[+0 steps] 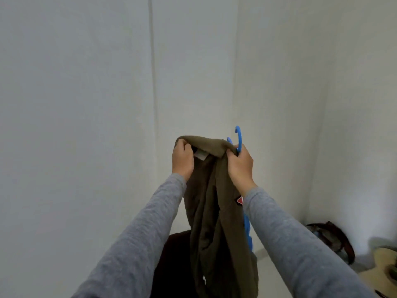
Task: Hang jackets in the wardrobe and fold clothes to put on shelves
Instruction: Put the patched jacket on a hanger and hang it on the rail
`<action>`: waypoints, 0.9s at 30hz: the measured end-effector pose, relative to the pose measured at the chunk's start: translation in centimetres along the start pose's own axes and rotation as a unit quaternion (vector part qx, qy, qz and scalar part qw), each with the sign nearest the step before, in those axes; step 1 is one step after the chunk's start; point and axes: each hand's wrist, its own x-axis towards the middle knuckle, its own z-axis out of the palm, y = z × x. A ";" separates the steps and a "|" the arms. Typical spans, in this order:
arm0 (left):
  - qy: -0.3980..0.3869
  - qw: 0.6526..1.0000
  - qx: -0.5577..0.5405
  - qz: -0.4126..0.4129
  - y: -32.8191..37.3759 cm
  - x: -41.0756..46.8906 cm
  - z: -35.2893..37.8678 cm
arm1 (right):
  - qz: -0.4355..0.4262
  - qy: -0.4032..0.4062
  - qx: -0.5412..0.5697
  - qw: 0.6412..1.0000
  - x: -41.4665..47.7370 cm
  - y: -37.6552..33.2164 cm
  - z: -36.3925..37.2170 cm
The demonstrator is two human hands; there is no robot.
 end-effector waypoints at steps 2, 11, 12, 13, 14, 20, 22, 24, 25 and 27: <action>0.046 0.991 0.115 0.042 -2.8 -0.8 -0.1 | -0.013 -0.002 0.002 1.000 0.7 -1.0 -0.4; -0.176 0.973 0.119 -0.089 -11.1 -5.4 4.0 | 0.034 0.025 0.039 0.998 2.6 -1.3 -5.3; -0.206 0.969 0.108 -0.084 -10.9 -5.7 5.3 | 0.027 0.010 0.032 0.999 2.7 -1.3 -6.0; -0.241 0.963 0.090 -0.076 -10.5 -6.0 6.7 | 0.017 -0.007 0.027 0.999 2.9 -1.4 -6.8; -0.279 0.956 0.061 -0.066 -10.1 -6.2 7.8 | 0.006 -0.024 0.023 0.999 2.9 -1.7 -7.3; -0.413 0.903 -0.020 -0.118 -7.8 -8.9 14.3 | -0.031 -0.002 0.020 0.999 3.5 -3.3 -13.4; -0.451 0.880 -0.050 -0.143 -8.5 -10.3 15.9 | -0.037 0.013 0.004 0.999 3.4 -3.6 -15.7; -0.504 0.847 -0.052 -0.164 -9.5 -11.7 16.9 | -0.034 0.018 -0.014 0.999 3.1 -3.8 -17.5; -0.532 0.830 -0.038 -0.165 -10.0 -12.6 17.5 | -0.032 0.021 -0.026 0.999 2.9 -3.8 -18.4; -0.546 0.827 -0.014 -0.136 -10.7 -14.0 18.3 | -0.027 0.030 -0.047 0.998 2.4 -3.5 -19.8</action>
